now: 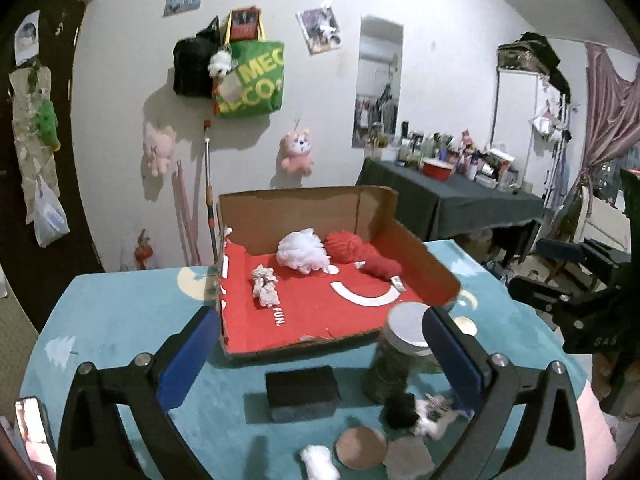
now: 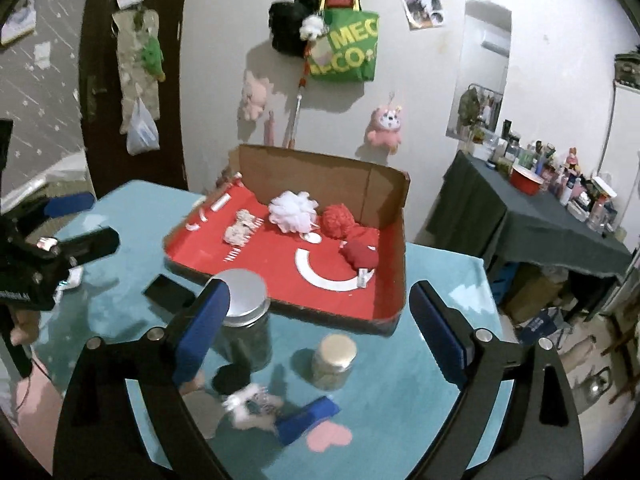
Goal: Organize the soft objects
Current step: 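Withdraw both tools from the box toward the remaining items, then grasp the white cloth with the left tool while the right tool grasps the blue roll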
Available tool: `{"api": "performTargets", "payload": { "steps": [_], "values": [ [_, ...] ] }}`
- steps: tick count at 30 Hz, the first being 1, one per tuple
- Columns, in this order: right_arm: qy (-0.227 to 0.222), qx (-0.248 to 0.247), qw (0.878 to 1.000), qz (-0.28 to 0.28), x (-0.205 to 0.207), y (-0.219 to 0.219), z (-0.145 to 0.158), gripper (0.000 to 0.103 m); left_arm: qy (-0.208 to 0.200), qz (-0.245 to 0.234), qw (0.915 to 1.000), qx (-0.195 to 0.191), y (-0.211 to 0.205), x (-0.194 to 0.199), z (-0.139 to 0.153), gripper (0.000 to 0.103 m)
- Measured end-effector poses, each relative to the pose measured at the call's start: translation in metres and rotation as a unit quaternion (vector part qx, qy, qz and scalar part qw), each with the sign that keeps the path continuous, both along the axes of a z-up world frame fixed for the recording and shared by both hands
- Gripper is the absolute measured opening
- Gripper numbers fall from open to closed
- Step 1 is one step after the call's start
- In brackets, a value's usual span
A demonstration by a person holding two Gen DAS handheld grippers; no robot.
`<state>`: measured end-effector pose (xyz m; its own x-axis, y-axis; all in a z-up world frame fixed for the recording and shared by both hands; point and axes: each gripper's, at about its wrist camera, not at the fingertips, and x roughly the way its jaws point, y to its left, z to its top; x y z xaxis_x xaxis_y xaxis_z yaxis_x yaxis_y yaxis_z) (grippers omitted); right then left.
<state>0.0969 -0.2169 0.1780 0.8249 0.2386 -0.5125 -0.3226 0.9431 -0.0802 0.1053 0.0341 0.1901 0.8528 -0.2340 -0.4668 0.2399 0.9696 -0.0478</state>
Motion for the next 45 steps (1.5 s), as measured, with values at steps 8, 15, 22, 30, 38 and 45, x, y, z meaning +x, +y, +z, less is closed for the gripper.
{"api": "performTargets", "payload": {
  "steps": [8,15,22,30,38,45],
  "values": [
    [-0.035,0.042,0.998,-0.015,-0.050,-0.008,-0.018,0.093,-0.037,0.001,0.9991,-0.018,-0.012,-0.054,-0.020,0.103],
    [-0.044,0.049,0.996,-0.057,-0.072,-0.015,-0.052,0.093,-0.055,0.029,0.9980,-0.011,-0.016,-0.073,-0.044,0.103],
    [-0.035,0.044,0.994,-0.096,-0.077,-0.021,-0.085,0.093,-0.047,0.042,0.9979,-0.017,-0.019,-0.079,-0.072,0.103],
    [0.006,0.044,0.993,-0.113,-0.067,-0.022,-0.124,0.093,-0.016,0.055,0.9984,-0.005,-0.020,-0.069,-0.109,0.103],
    [0.040,0.036,0.992,-0.116,-0.053,-0.021,-0.147,0.093,0.029,0.061,0.9977,0.005,-0.017,-0.051,-0.136,0.103],
    [0.074,0.047,0.989,-0.117,-0.034,-0.023,-0.155,0.093,0.058,0.074,0.9953,0.021,-0.008,-0.037,-0.147,0.103]
  ]
}}
